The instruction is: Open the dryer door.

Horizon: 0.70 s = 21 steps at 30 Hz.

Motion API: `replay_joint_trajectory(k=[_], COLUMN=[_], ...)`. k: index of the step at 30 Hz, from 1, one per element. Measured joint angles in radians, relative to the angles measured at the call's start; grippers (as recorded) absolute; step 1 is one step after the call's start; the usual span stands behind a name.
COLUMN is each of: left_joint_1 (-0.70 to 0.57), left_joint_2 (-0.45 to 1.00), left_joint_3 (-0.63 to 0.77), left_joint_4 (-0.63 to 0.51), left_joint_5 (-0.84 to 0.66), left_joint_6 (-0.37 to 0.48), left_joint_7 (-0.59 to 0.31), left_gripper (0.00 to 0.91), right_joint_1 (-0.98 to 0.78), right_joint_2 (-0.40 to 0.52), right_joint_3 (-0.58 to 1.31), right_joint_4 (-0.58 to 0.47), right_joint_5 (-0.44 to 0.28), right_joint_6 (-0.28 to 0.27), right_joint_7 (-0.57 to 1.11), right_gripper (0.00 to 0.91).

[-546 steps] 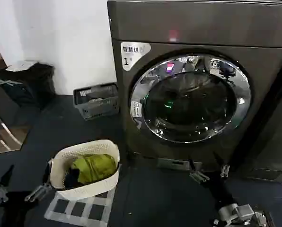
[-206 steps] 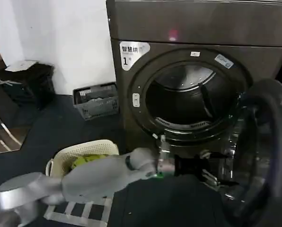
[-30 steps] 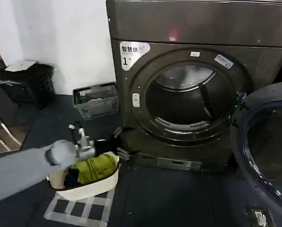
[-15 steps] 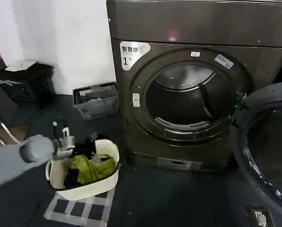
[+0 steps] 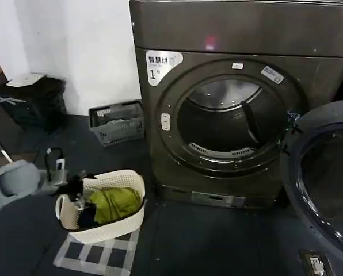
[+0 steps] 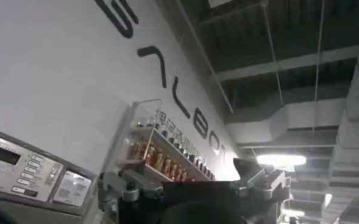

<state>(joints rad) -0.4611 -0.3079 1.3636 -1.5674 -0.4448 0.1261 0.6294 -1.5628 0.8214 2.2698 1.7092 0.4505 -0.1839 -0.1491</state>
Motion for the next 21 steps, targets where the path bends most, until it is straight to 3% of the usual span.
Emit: replay_joint_trajectory(k=[21], left_joint_1=[-0.006], left_joint_2=[0.039], left_joint_3=[0.016], left_joint_4=[0.108], left_joint_5=[0.066], left_joint_6=[0.025], left_joint_7=[0.037], left_gripper=[0.907], right_joint_1=[0.007], right_joint_2=[0.002], right_joint_3=[-0.006], right_joint_4=[0.002], right_joint_5=[0.001], right_joint_6=[0.0], right_joint_7=[-0.002], right_gripper=[0.907])
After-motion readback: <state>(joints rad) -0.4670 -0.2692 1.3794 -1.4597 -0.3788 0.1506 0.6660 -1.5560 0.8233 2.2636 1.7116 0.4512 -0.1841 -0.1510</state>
